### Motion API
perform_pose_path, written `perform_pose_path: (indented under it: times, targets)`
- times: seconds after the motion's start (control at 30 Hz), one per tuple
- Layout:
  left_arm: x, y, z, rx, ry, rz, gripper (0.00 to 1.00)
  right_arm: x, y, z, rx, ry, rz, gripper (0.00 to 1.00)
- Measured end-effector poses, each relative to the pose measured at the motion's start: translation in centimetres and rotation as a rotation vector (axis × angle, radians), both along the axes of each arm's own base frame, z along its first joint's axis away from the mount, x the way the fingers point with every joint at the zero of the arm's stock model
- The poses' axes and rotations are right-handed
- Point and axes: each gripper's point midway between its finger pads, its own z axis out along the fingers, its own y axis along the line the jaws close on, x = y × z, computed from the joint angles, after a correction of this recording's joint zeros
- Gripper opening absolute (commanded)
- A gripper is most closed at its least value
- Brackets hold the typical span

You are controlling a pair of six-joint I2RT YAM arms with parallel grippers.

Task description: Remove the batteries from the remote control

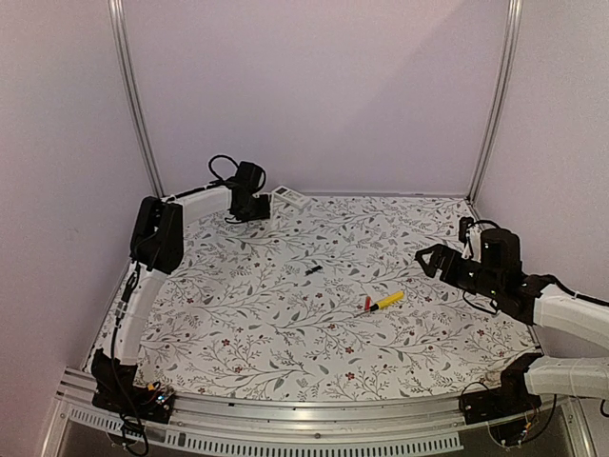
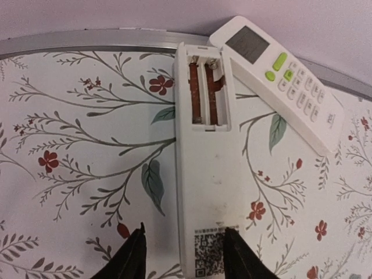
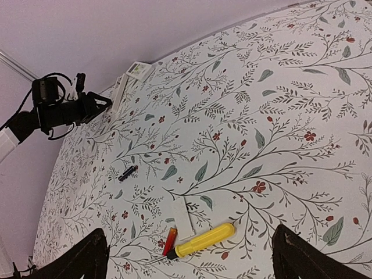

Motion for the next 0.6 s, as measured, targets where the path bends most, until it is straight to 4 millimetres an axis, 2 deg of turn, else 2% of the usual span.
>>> perform_pose_path:
  times: [0.2, 0.6]
  targets:
    - [0.0, 0.0, 0.0, -0.018, 0.002, -0.002, 0.52, -0.5, -0.2, -0.9, 0.001, 0.02, -0.004, 0.96]
    - [0.8, -3.3, 1.3, -0.172, -0.048, -0.112, 0.53, -1.1, -0.6, -1.8, 0.006, 0.038, -0.015, 0.97]
